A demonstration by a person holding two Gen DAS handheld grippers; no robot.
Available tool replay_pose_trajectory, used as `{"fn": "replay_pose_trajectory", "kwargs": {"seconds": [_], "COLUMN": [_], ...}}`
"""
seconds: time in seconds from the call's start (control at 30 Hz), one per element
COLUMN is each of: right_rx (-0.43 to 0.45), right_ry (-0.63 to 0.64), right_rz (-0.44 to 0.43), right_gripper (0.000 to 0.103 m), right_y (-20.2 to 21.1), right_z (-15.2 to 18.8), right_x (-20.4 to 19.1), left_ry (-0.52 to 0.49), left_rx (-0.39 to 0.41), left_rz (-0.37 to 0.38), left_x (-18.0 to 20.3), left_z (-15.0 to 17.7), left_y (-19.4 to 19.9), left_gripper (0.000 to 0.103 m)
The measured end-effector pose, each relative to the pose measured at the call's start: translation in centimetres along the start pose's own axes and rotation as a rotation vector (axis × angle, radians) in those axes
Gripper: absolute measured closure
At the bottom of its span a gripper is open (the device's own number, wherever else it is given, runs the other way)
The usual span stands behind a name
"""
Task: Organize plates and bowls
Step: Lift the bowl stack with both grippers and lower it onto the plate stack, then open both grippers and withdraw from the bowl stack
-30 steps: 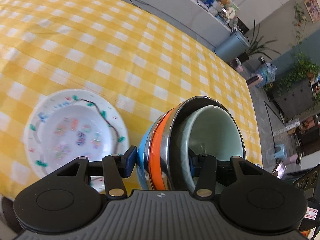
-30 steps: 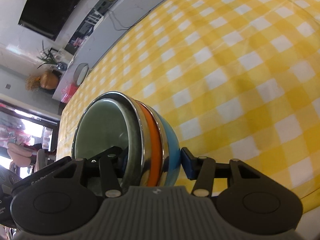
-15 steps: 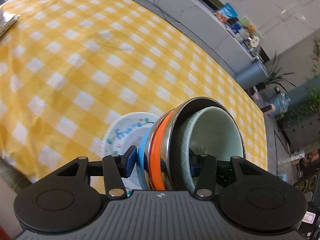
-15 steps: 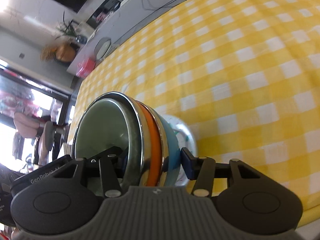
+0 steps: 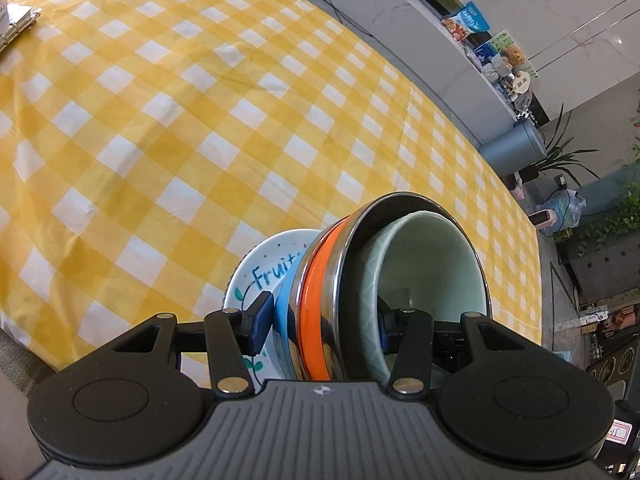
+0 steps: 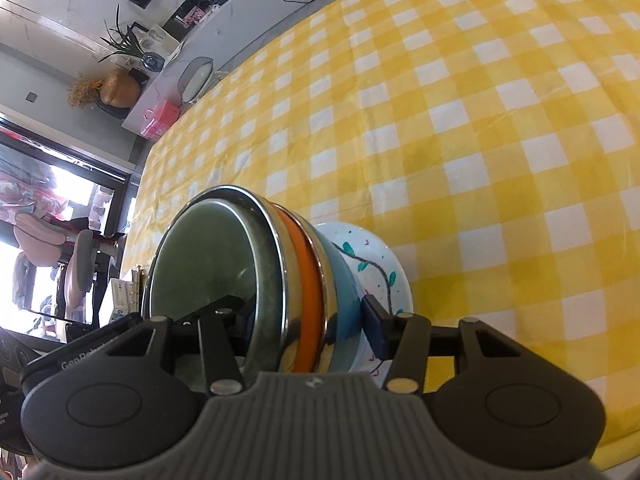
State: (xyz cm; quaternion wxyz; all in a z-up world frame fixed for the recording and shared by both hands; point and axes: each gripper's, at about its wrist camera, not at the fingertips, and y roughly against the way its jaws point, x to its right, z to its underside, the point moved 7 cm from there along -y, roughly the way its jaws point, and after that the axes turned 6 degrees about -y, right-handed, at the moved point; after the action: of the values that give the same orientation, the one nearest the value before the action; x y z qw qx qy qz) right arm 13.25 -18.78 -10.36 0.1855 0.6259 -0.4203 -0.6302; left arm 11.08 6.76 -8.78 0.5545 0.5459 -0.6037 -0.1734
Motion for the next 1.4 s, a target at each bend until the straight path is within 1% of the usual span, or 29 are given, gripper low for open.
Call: {"fn": "replay_pose_trajectory", "kwargs": {"seconds": [0.17, 0.27, 0.57, 0.63, 0.67, 0.7, 0.8, 0.87, 1.0, 1.13, 1.33, 1.4], "right_rx": [-0.021, -0.018, -0.015, -0.013, -0.007, 0.002, 0.025, 0.045, 0.096, 0.17, 0.285, 0.33], "right_ry": [-0.015, -0.023, -0.02, -0.02, -0.02, -0.017, 0.002, 0.011, 0.039, 0.093, 0.184, 0.215], "right_rz": [0.007, -0.002, -0.005, -0.004, -0.007, -0.009, -0.008, -0.006, 0.006, 0.027, 0.056, 0.065], "right_gripper": [0.053, 0.052, 0.051, 0.051, 0.048, 0.041, 0.034, 0.032, 0.032, 0.03, 0.027, 0.027], "right_y": [-0.8, -1.0, -1.0, -1.0, -0.9, -0.8, -0.1, 0.5, 2.3, 4.8, 9.1, 10.7], "right_z": [0.2, 0.2, 0.3, 0.3, 0.3, 0.2, 0.0, -0.2, -0.2, 0.1, 1.4, 2.1], "right_x": [0.4, 0.6, 0.5, 0.5, 0.5, 0.4, 0.2, 0.0, -0.5, -1.2, -2.1, -2.4], "left_ry": [0.017, 0.028, 0.026, 0.026, 0.025, 0.024, 0.011, 0.006, -0.016, -0.07, -0.224, -0.284], "left_rx": [-0.015, -0.013, -0.012, -0.008, -0.004, 0.002, 0.023, 0.036, 0.087, 0.158, 0.308, 0.359], "left_rz": [-0.007, 0.003, 0.002, 0.004, 0.007, 0.009, 0.007, 0.004, -0.007, -0.016, -0.053, -0.063], "left_x": [-0.5, -0.6, -0.6, -0.6, -0.5, -0.4, -0.1, 0.1, 0.6, 1.8, 4.4, 5.5], "left_z": [0.4, 0.3, 0.3, 0.2, 0.2, 0.2, 0.0, -0.1, -0.3, -0.3, 1.1, 1.9], "left_y": [-0.5, -0.6, -0.6, -0.6, -0.6, -0.5, -0.1, 0.4, 1.9, 4.2, 8.8, 10.2], "left_gripper": [0.048, 0.049, 0.049, 0.045, 0.039, 0.035, 0.032, 0.032, 0.031, 0.031, 0.032, 0.033]}}
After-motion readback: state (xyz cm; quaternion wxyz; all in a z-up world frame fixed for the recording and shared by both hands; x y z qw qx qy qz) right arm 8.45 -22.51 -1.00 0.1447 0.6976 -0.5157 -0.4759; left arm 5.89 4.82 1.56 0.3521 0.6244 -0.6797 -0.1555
